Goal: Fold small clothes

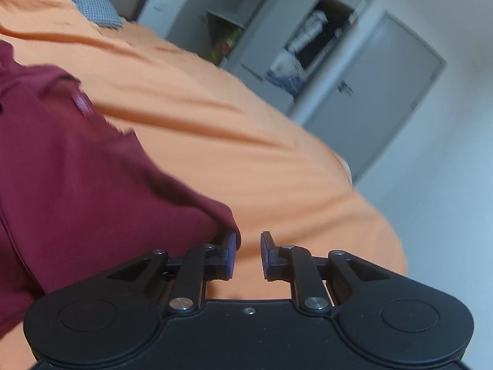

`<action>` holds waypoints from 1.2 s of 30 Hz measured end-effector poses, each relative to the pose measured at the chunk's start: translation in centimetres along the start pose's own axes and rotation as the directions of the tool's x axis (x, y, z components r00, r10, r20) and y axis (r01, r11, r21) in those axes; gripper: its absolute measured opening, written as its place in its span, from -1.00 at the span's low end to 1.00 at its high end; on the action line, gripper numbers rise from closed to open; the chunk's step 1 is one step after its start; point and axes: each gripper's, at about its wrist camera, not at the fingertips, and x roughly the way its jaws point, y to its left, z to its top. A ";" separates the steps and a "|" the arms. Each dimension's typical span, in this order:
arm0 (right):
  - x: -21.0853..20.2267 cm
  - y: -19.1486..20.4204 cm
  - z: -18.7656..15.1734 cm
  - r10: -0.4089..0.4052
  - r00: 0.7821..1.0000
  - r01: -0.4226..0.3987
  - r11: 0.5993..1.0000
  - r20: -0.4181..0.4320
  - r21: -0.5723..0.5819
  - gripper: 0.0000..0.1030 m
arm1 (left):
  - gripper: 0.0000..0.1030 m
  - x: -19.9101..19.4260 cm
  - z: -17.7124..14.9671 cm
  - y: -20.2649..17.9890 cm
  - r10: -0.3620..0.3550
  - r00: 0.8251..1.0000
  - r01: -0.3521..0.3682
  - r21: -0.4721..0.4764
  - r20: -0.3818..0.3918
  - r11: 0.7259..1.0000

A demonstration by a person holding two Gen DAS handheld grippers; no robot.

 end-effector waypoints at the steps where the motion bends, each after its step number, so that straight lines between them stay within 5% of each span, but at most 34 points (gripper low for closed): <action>1: 0.4 0.1 -0.3 -0.009 1.000 0.010 1.000 -0.018 0.020 -0.57 | 1.00 0.0 0.0 0.0 -0.001 1.000 0.001 -0.001 0.000 1.000; 5: 2.5 -0.8 -0.8 -0.102 0.988 0.114 0.988 -0.117 0.104 -0.55 | 1.00 0.0 0.0 0.0 0.000 1.000 0.000 0.000 0.001 1.000; 9: 1.9 -4.3 -2.3 0.069 0.995 -0.032 0.911 -0.076 0.412 -0.48 | 1.00 0.0 0.0 0.0 0.002 1.000 -0.002 0.003 0.004 1.000; 12: 2.2 -4.9 -3.3 0.308 0.951 -0.257 0.741 0.026 0.621 -0.23 | 1.00 0.0 0.0 -0.1 0.001 1.000 -0.001 0.003 0.004 1.000; 14: 2.9 -4.7 -3.8 0.388 0.920 -0.313 0.628 0.062 0.712 -0.23 | 1.00 0.0 0.0 -0.1 0.001 1.000 -0.001 0.003 0.005 1.000; 17: 4.6 -4.9 -4.5 0.452 0.885 -0.347 0.470 0.117 0.811 -0.19 | 1.00 0.0 0.0 -0.1 -0.002 1.000 0.002 0.001 0.006 1.000; 20: 5.5 -6.6 -4.7 0.472 0.854 -0.399 0.323 0.219 0.858 0.08 | 1.00 0.0 0.0 -0.1 -0.002 1.000 0.002 0.001 0.007 1.000; 26: 4.6 -8.2 -5.2 0.497 0.818 -0.448 0.238 0.289 0.862 0.54 | 1.00 0.0 -0.1 -0.1 -0.002 1.000 0.002 0.001 0.010 1.000; 29: 4.2 -8.6 -5.2 0.488 0.836 -0.420 0.273 0.252 0.866 0.67 | 1.00 0.0 -0.1 -0.1 -0.003 1.000 0.003 0.000 0.010 1.000; 34: 6.3 -6.5 -3.8 0.438 0.882 -0.334 0.327 0.171 0.884 0.22 | 1.00 0.0 -0.2 -0.1 -0.007 1.000 0.007 -0.004 0.012 1.000; 36: 6.7 -6.4 -3.3 0.415 0.889 -0.336 0.305 0.194 0.891 -0.42 | 0.99 0.0 -0.2 0.0 -0.014 1.000 0.015 -0.010 0.016 1.000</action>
